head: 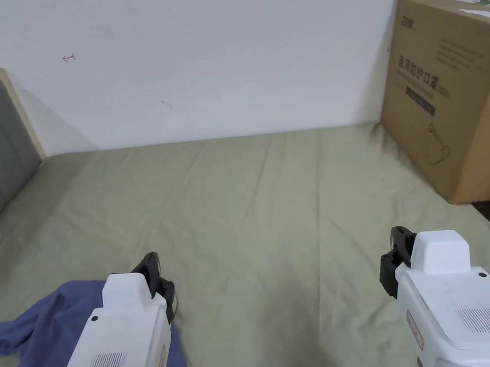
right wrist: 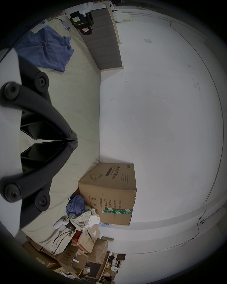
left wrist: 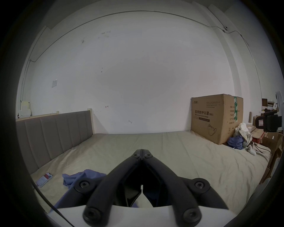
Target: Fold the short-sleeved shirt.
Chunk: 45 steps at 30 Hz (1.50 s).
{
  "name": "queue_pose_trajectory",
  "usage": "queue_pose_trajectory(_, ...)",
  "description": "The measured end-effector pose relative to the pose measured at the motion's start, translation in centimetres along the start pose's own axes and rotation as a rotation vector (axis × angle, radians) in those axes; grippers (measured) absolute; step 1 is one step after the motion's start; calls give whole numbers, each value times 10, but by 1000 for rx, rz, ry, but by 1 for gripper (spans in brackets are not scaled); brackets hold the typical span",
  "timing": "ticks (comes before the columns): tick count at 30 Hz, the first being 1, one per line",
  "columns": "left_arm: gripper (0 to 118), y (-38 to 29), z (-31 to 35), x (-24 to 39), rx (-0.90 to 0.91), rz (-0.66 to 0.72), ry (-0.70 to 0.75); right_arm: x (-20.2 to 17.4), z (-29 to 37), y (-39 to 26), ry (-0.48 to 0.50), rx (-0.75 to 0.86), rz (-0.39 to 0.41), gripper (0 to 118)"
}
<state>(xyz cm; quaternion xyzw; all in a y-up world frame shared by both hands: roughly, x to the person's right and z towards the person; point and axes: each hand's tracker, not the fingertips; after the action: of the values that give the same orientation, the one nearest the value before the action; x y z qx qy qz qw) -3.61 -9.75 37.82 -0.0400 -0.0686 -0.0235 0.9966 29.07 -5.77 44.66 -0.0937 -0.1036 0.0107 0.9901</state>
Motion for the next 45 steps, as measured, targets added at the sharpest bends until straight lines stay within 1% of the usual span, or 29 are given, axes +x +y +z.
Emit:
queue_pose_trajectory(3,0,0,7,-20,-1,-4,43,-21,-5,2,58,6,8,0)
queue_pose_trajectory(5,0,0,14,-37,-6,-11,96,-38,-9,3,105,9,13,0)
queue_pose_trajectory(8,0,0,26,-69,-12,-5,168,-71,-15,5,192,18,23,0)
queue_pose_trajectory(11,0,-3,41,-100,-24,-38,252,-105,-20,8,272,27,35,0)
queue_pose_trajectory(16,0,-6,70,-148,-43,-29,368,-161,-18,15,388,35,36,0)
queue_pose_trajectory(21,0,-10,94,-182,-61,-20,447,-200,-14,15,463,34,33,0)
queue_pose_trajectory(25,0,-12,101,-196,-75,-15,479,-215,-14,13,491,30,37,0)
queue_pose_trajectory(29,0,-14,95,-207,-111,23,462,-214,-18,12,495,26,36,0)
queue_pose_trajectory(31,0,-15,84,-212,-161,71,422,-211,-21,11,489,24,41,0)
queue_pose_trajectory(34,0,-19,62,-219,-214,191,330,-202,-26,9,474,20,46,0)
queue_pose_trajectory(35,2,-21,55,-221,-209,231,308,-199,-27,9,468,20,48,0)
queue_pose_trajectory(36,11,-24,46,-221,-215,276,275,-196,-29,8,458,17,51,0)
queue_pose_trajectory(37,20,-26,38,-222,-235,292,260,-193,-30,7,450,14,54,0)
queue_pose_trajectory(38,33,-29,26,-221,-263,291,251,-188,-34,6,440,10,57,0)
queue_pose_trajectory(39,59,-33,14,-219,-304,273,252,-184,-36,5,426,6,61,0)
queue_pose_trajectory(41,92,-42,-10,-212,-387,241,256,-176,-40,2,408,-1,62,0)
queue_pose_trajectory(42,106,-47,-24,-210,-434,241,261,-171,-42,0,393,-8,61,0)
queue_pose_trajectory(43,110,-52,-33,-207,-469,239,252,-168,-44,-2,384,-13,61,0)
queue_pose_trajectory(45,111,-67,-55,-200,-534,227,220,-159,-48,-5,362,-26,60,0)
